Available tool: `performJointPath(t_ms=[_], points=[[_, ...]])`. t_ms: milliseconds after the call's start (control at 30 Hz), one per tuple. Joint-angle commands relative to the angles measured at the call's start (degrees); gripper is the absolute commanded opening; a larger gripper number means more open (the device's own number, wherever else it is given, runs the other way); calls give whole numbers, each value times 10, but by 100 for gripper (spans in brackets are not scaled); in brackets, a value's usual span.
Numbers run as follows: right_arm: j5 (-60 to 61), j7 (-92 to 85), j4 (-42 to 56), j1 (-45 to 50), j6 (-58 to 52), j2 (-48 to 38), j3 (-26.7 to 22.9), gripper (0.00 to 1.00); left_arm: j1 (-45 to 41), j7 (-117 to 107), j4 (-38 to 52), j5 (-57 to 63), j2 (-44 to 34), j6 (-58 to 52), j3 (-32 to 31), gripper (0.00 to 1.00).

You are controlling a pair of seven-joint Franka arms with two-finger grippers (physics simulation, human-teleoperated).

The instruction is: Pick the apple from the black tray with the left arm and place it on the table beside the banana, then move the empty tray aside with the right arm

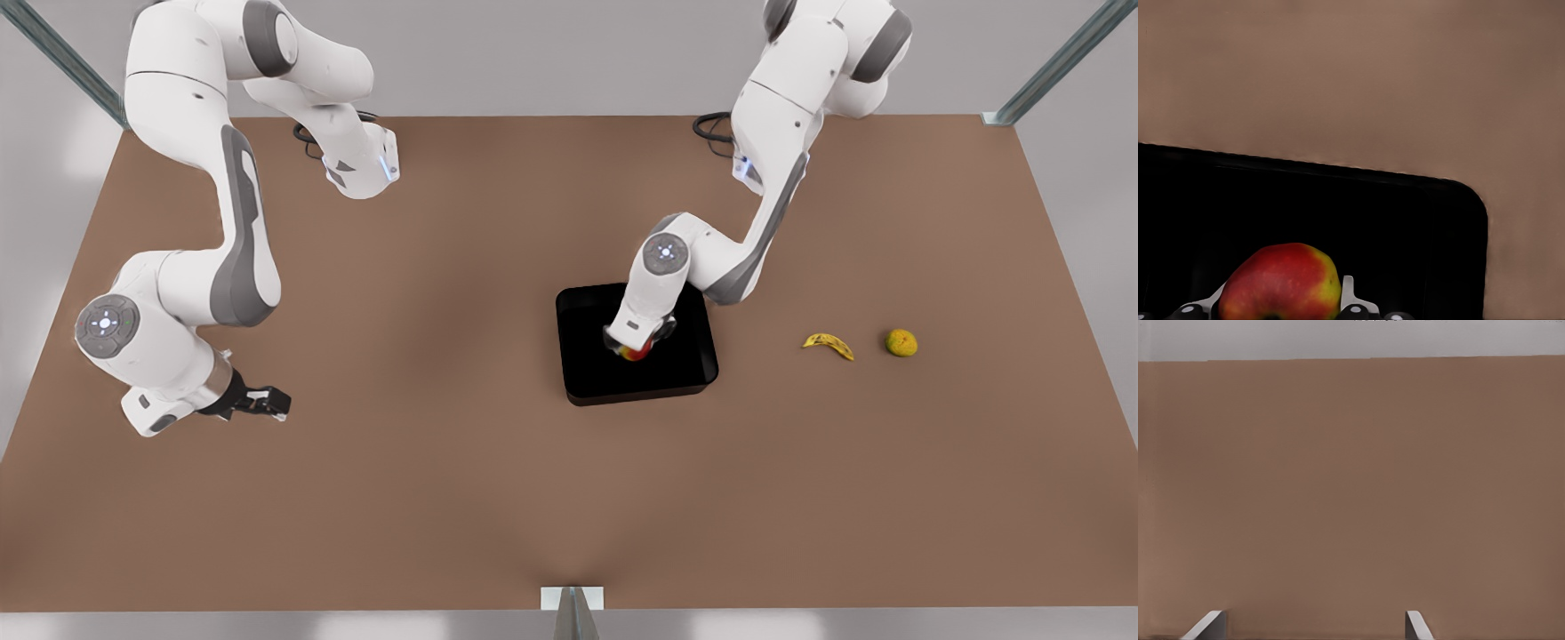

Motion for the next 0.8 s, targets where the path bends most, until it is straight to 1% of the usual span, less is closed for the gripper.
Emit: performJointPath(t_ms=[0,33,67,100,133,200,233,267,333,367,400,433,467,533,567,600,633,667,700,733,767], points=[[-11,36,13,47,-27,-10,9,100,50,137,66,-2,-14,-281,5,63],[-24,136,49,101,-64,-9,9,100,95,235,80,0,-15,-312,12,63],[-28,206,64,147,-80,-9,9,100,106,310,80,0,-14,-312,50,63],[-28,269,84,186,-104,-9,9,100,113,413,79,-1,-6,-305,108,64],[-26,287,108,221,-136,-7,8,100,153,474,77,-3,10,-273,121,64],[-26,294,113,255,-136,-6,8,100,223,545,67,-5,50,-201,121,65],[-26,307,113,266,-135,-6,8,100,245,578,66,-7,70,-171,121,65],[-19,322,112,286,-137,0,9,100,248,580,57,-8,89,-141,121,65],[-18,449,92,335,-127,9,11,100,258,580,53,-8,109,-120,121,65],[13,527,57,336,-76,5,23,100,259,580,53,-8,116,-114,120,65],[18,573,38,338,-37,4,28,100,264,586,53,-8,118,-112,120,85],[27,637,26,336,-5,4,44,100,268,594,54,-8,119,-112,120,100],[48,667,1,338,43,4,46,100,270,595,54,-8,120,-104,120,100],[47,705,-32,338,108,4,53,100,269,593,54,-8,121,-103,120,100],[46,714,-53,338,157,4,57,100,269,590,57,-12,118,-103,120,100],[39,714,-88,338,213,3,64,100,270,591,64,-33,113,-108,121,100],[6,716,-108,338,242,1,66,100,270,592,72,-73,78,-112,121,100],[-6,731,-115,338,261,4,71,100,270,592,123,-134,27,-193,120,100],[-8,727,-124,338,278,6,74,100,266,577,266,-142,19,-373,116,100],[-41,727,-129,338,285,16,78,100,264,533,286,-136,-46,-421,114,100],[-46,724,-130,338,287,25,79,100,264,540,240,-126,-112,-414,114,100]])
